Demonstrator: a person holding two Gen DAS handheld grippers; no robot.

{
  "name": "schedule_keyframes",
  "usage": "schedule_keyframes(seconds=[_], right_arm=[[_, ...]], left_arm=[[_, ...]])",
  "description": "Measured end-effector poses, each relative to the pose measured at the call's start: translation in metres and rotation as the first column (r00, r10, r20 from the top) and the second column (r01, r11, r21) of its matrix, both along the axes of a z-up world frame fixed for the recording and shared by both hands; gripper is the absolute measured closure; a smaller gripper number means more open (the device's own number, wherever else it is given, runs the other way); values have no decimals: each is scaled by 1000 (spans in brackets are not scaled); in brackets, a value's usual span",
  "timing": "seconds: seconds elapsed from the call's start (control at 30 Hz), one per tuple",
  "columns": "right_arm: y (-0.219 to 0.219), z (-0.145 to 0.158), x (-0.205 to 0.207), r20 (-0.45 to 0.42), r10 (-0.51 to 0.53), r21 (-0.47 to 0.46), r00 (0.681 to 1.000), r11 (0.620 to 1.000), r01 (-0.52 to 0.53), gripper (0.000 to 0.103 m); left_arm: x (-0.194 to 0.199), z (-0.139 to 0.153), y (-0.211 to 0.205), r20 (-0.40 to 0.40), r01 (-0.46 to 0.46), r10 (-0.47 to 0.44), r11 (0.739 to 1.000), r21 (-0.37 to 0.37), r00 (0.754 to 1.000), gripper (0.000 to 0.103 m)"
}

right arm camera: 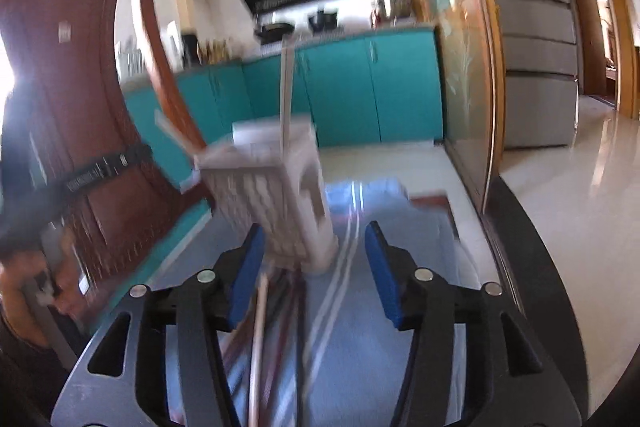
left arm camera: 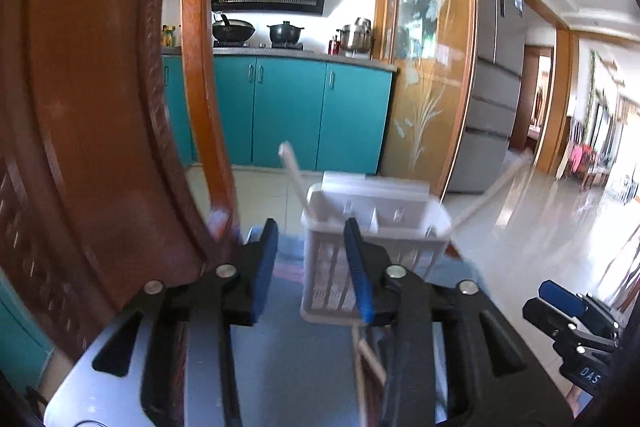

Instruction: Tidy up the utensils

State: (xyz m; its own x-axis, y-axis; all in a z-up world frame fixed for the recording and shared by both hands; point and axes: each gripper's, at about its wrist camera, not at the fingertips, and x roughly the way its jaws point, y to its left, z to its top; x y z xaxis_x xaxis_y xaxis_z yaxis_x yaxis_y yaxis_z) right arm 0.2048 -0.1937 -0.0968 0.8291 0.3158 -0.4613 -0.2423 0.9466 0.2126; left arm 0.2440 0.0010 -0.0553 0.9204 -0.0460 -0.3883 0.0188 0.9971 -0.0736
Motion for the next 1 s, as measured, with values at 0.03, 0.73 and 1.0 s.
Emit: schedule_keyframes(seconds=[0.03,0.73,1.0], right_arm=[[5,-11,1,-59,13,-38,998,999,-15,50],[61,-89,13,-423,107,-206,900,956,-210,96],[35,-87,21,-465,77,-92,882,987,-135,97]], left_arm=[[-5,-9,0,-23,1,-1,1000,10,1000,63],[-6,-71,-12,-276,45,-32,998,42,961,59],[-9,-83,-19,-305,69,-51,996,50,951,58]])
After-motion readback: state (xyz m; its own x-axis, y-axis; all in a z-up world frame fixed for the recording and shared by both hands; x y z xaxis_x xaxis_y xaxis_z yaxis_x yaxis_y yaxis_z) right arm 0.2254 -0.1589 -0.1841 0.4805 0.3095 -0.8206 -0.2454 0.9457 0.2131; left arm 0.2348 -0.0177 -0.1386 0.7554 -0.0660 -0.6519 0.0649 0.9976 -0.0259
